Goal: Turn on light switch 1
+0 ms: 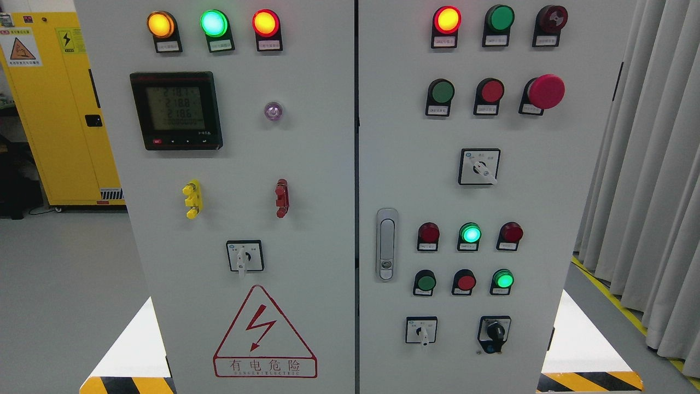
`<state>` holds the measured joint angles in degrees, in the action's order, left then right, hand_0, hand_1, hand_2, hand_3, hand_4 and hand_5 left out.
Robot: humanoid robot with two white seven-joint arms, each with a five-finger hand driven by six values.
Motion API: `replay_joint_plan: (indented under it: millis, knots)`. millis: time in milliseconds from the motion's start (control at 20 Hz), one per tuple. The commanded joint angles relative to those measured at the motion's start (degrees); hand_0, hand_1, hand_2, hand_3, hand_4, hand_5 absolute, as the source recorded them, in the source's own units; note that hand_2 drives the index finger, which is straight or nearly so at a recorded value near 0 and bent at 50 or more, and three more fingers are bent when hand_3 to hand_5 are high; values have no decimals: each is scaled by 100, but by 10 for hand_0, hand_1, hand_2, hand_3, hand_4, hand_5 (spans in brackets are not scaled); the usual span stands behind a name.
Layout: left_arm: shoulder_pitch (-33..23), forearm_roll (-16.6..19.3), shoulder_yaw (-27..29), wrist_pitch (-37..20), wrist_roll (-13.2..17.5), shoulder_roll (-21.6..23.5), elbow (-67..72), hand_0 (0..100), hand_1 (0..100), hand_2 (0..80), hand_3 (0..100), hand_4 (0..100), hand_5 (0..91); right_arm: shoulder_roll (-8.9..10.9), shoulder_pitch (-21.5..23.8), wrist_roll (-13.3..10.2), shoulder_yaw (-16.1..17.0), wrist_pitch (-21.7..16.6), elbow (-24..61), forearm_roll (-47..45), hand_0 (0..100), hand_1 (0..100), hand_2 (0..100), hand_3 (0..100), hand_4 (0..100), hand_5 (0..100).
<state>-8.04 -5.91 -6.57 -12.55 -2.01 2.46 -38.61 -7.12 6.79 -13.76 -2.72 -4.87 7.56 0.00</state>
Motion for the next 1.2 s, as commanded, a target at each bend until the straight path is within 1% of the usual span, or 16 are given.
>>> replay_joint_plan:
  millis: [0, 50, 150, 200, 250, 300, 450, 600, 650, 700, 750, 850, 900, 1050, 1150]
  knots:
    - [-470, 336, 894, 25, -1, 185, -3404, 331, 321, 115, 339, 405, 90, 0, -2, -4, 0, 4, 0, -167, 0, 500, 40, 0, 0, 0]
    - [-558, 336, 894, 25, -10, 159, -3669, 345, 351, 167, 361, 456, 169, 0, -2, -4, 0, 4, 0, -167, 0, 500, 40, 0, 0, 0]
    - [-699, 336, 903, 34, -45, 115, -4302, 362, 381, 210, 387, 506, 286, 0, -2, 5, 0, 4, 0, -167, 0, 500, 40, 0, 0, 0]
    - [-725, 336, 903, 42, -80, 115, -4539, 364, 391, 221, 399, 523, 329, 0, -2, -4, 0, 4, 0, -167, 0, 500, 40, 0, 0, 0]
    - [-743, 344, 903, 43, -98, 115, -4803, 366, 412, 247, 429, 562, 403, 0, -2, 5, 0, 4, 0, -167, 0, 500, 40, 0, 0, 0]
    - [-752, 345, 903, 60, -98, 115, -5040, 359, 429, 271, 445, 586, 440, 0, -2, -4, 0, 4, 0, -167, 0, 500, 40, 0, 0, 0]
    - [-752, 380, 912, 209, -124, 97, -5708, 340, 463, 320, 495, 622, 503, 0, 7, -4, 0, 4, 0, -167, 0, 500, 40, 0, 0, 0]
    - [-708, 380, 912, 227, -396, 9, -6315, 332, 490, 353, 522, 653, 561, 0, -2, 5, 0, 4, 0, -167, 0, 500, 40, 0, 0, 0]
    - [-708, 380, 903, 218, -484, 9, -6491, 333, 508, 378, 560, 680, 597, 0, -2, 5, 0, 4, 0, -167, 0, 500, 40, 0, 0, 0]
    - [-708, 380, 894, 218, -572, 18, -6632, 330, 518, 384, 573, 693, 619, 0, -2, 5, 0, 4, 0, -167, 0, 500, 40, 0, 0, 0]
    - [-708, 388, 877, 218, -668, 18, -6764, 323, 541, 397, 608, 744, 685, 0, -2, -4, 0, 4, 0, -167, 0, 500, 40, 0, 0, 0]
    - [-673, 380, 868, 218, -870, -8, -6905, 295, 569, 432, 628, 754, 703, 0, -2, -4, 0, 4, 0, -167, 0, 500, 40, 0, 0, 0]
    - [-647, 380, 859, 218, -923, -8, -6941, 277, 593, 447, 654, 769, 716, 0, -2, 5, 0, 4, 0, -167, 0, 500, 40, 0, 0, 0]
    - [-419, 380, 824, 236, -959, 1, -7029, 225, 636, 492, 684, 775, 699, 0, -2, 5, 0, 4, 0, -167, 0, 500, 40, 0, 0, 0]
    - [-252, 380, 798, 262, -959, -8, -7142, 207, 639, 500, 692, 775, 693, 0, -2, -4, 0, 4, 0, -167, 0, 500, 40, 0, 0, 0]
